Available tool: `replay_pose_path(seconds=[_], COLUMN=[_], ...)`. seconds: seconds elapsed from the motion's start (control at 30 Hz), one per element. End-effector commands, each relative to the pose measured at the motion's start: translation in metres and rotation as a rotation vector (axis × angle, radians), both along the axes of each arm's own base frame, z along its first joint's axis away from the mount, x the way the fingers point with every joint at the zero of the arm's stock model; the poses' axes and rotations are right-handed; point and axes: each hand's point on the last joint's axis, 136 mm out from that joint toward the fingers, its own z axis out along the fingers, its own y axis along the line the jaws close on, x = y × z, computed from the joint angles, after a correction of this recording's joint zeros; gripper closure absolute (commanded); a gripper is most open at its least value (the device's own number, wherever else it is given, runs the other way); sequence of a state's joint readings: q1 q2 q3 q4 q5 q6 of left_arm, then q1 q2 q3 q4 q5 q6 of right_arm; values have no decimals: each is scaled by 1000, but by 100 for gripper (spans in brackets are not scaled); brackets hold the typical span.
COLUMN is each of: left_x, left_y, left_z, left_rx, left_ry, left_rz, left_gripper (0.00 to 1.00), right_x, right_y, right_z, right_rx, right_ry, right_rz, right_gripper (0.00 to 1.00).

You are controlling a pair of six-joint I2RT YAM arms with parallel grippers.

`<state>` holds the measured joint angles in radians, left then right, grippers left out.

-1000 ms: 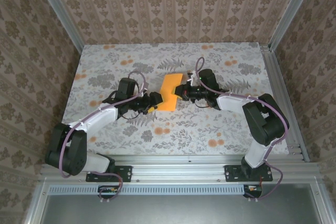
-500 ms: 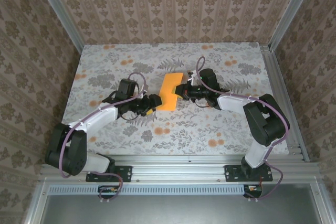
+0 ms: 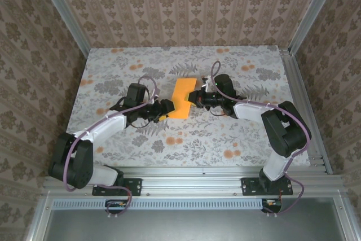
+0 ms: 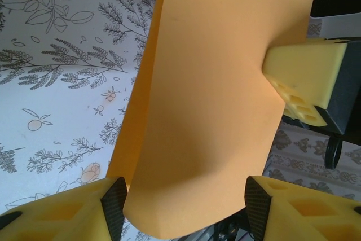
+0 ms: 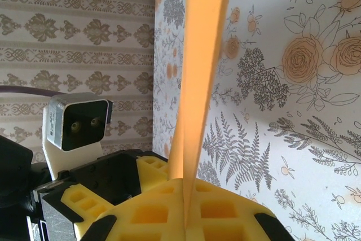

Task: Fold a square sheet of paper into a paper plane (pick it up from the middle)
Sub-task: Fold the triangle a second time at the center of the table.

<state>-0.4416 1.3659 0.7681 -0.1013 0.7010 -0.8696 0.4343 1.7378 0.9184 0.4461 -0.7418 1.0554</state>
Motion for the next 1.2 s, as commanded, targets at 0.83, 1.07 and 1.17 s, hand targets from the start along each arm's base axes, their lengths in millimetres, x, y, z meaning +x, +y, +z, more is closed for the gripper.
replay_pose_path(seconds=[0.83,1.07,1.17], left_x=[10,10,9], left_y=[10,9,10], left_z=[24,25,24], left_rx=[-12,-15,-16], left_ry=[-49,-49,-45], left_rz=[-30,-47,-49], left_gripper=[56,60,61], right_x=[-6,-7,-7], right_y=[-6,-6,-6], right_z=[0,-1,-1], right_rx=[17,20,20], right_ry=[-15,-13,-9], right_rz=[13,13,13], right_gripper=[93,93,93])
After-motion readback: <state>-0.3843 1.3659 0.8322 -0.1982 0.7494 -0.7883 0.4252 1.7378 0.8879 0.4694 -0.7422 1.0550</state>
